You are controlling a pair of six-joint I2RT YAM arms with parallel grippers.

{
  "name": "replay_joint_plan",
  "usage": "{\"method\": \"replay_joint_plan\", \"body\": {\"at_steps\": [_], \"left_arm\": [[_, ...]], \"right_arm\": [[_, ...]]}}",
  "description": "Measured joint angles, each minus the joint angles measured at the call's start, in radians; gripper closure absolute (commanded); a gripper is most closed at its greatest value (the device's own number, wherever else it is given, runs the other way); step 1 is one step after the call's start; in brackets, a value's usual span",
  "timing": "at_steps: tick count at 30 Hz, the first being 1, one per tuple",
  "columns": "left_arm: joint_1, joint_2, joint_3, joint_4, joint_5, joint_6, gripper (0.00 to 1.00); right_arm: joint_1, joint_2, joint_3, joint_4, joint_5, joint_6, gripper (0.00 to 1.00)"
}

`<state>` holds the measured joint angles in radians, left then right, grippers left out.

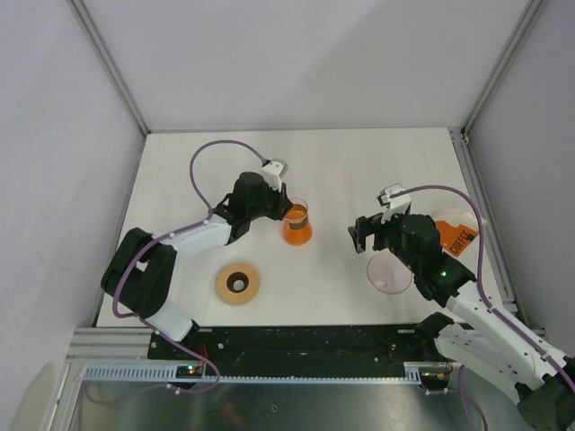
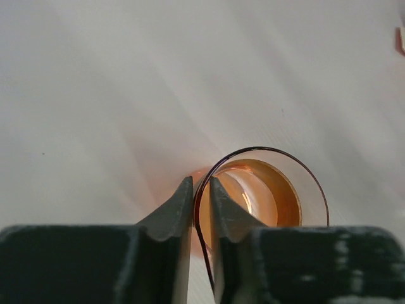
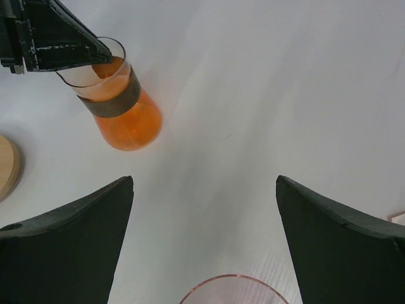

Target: Place the coffee filter in the dripper

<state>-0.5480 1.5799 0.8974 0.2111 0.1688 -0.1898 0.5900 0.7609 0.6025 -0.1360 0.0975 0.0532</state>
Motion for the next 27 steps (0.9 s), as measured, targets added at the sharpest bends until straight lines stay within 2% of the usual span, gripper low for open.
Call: {"method": "replay_joint_plan", "body": {"at_steps": [3,7,10,15,20,27], "left_arm": [[0.0,0.0,-0.005,0.014,0.013,0.008,0.63],[0.0,-0.008,-0.007,0.031,0.019,0.014,0.54],[0.0,-0.021,-0.007,0.023,0.019,0.016,0.43],[0.002,-0.047,0.042,-0.079,0.023,0.036,0.26],[0.04,-0.082,0.182,-0.254,0.045,0.078,0.17],[0.218,-0.239,0.264,-0.507,0.082,0.157,0.13]], "right_arm": [[0.011,0.0,0.0,0.001,-0.004,-0.001,0.01],[0.026,0.0,0.0,0.003,-0.005,-0.001,0.01],[0.033,-0.002,0.0,0.003,-0.005,-0.002,0.01],[0.038,-0.018,0.0,0.003,-0.005,-0.002,0.01],[0.043,-0.032,0.0,0.003,-0.008,-0.001,0.01],[0.05,-0.039,0.0,0.0,-0.017,-0.001,0.01]]}}
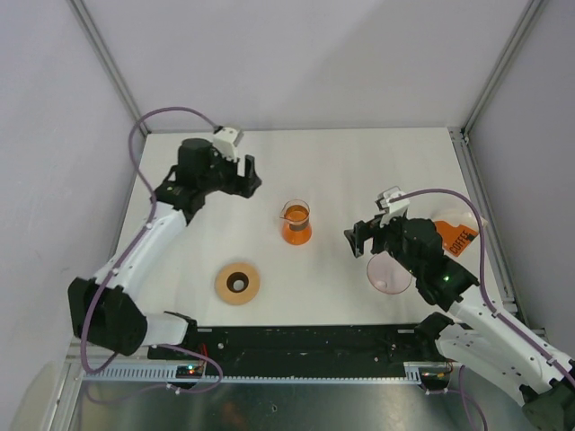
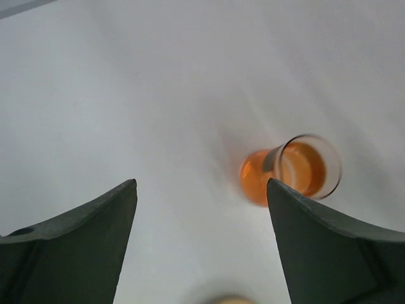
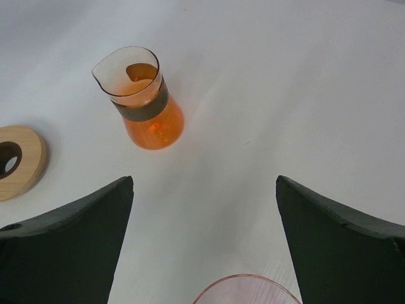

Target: Place the coffee filter in the dripper

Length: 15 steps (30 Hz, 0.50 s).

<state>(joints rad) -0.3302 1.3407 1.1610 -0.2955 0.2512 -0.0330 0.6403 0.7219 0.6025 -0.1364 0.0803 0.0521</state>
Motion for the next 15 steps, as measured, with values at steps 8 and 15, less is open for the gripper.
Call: {"method": "replay_joint_plan", "body": {"at_steps": [8,15], "left_arm": [[0.095,-0.167,-0.103,-0.319,0.019,0.249,0.1],[0.096,-0.209,-0.327,-0.485,0.034,0.426,0.1]], "right_arm": [[0.017,-0.009,0.0,-0.004,-0.014,0.0,0.01],[0.038,-0.039,0.0,-0.03,-0.018,0.001,0.01]]}}
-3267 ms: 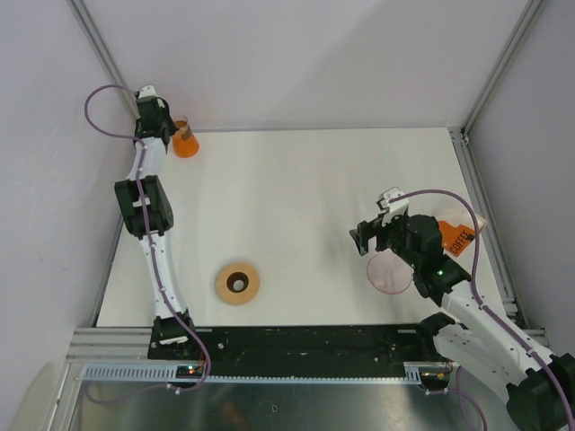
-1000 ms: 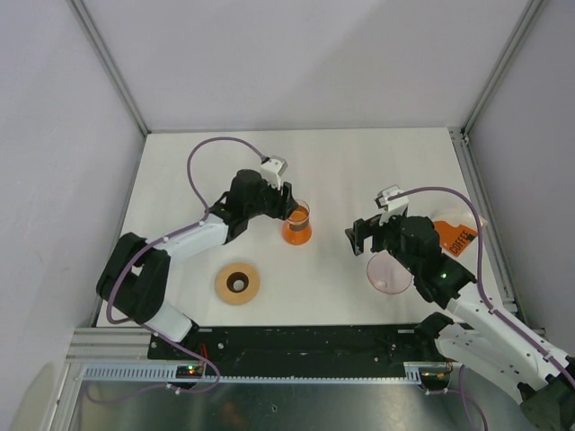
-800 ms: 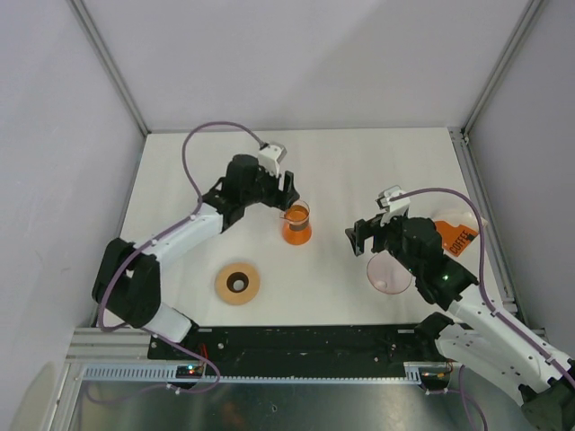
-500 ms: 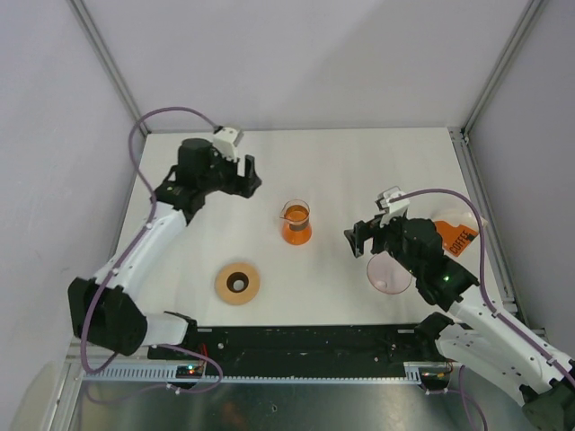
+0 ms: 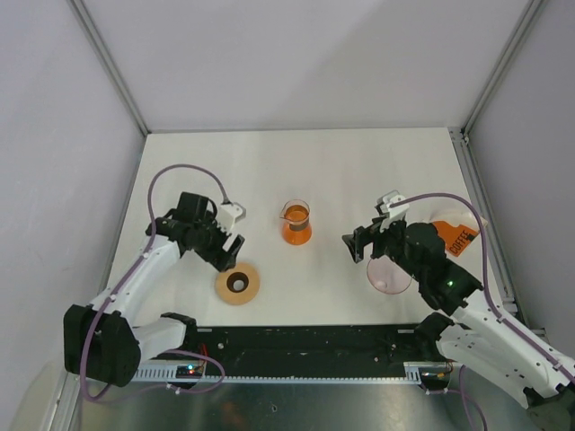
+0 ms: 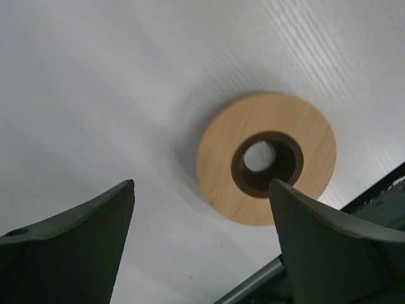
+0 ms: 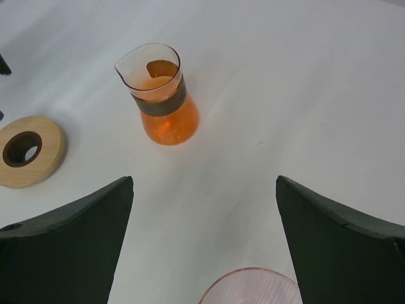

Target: Place the coffee filter in the dripper

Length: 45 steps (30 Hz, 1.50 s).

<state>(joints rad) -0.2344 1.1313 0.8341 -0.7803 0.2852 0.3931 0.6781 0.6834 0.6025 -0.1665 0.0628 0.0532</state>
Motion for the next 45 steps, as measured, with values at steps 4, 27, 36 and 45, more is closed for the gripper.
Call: {"method": "replay_joint_plan", "body": {"at_steps": [4,27,36,45], "left_arm": [[0.0,-0.011,-0.076,-0.018,0.011,0.061,0.11],[-0.044,0.069,-0.248,0.172,-0.011,0.086,0.64],[-0.058,0.076,-0.248,0.182,-0.011,0.095,1.0],[-0.06,0.028,-0.161,0.178,-0.037,0.051,1.0]], "right_arm": [[0.007,-0.026,0.0,-0.008,0.001,0.003,0.01],[0.013,-0.039,0.0,-0.052,0.002,0.007,0.01],[0.014,-0.039,0.0,-0.053,0.008,0.007,0.01],[0.014,-0.039,0.0,-0.035,-0.003,0.024,0.01]]}}
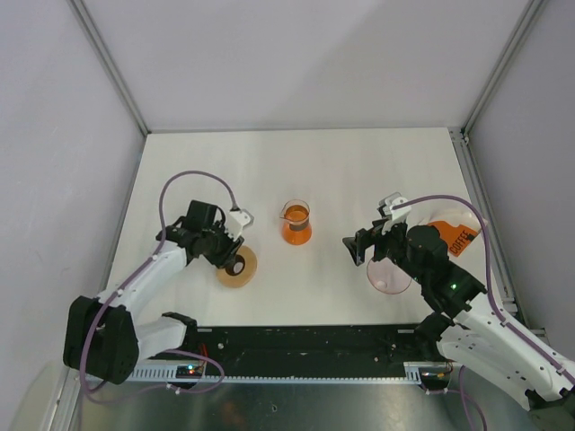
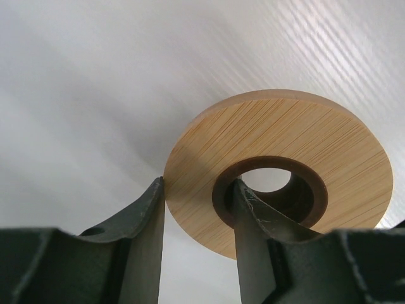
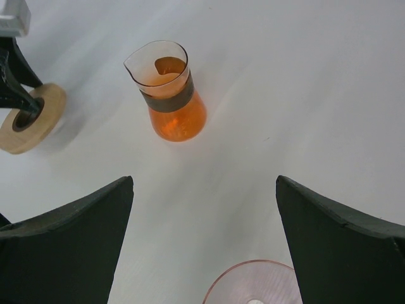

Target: Place the coffee filter in the dripper

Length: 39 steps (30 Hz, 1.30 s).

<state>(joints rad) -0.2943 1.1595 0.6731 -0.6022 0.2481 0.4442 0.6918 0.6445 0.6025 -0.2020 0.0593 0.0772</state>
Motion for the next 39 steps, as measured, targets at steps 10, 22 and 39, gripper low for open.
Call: {"method": "replay_joint_plan", "body": {"at_steps": [10,22,39], "left_arm": [[0.0,-0.028,0.207,-0.084,-0.048,-0.035,1.0],[-0.114,0.056,0.628,-0.194,-0.082,-0.045,1.0],[-0.307,0.611,1.03,-0.229,-0.13,-0.071,1.0]], "right_arm": [[0.0,0.004,0.0,0.011,-0.008,0.002,0.01],[0.0,0.087,0.066,0.079,-0.023,0.032,0.01],[-0.014,0.156,0.084,0.039,0.091,0.069,0.01]]}}
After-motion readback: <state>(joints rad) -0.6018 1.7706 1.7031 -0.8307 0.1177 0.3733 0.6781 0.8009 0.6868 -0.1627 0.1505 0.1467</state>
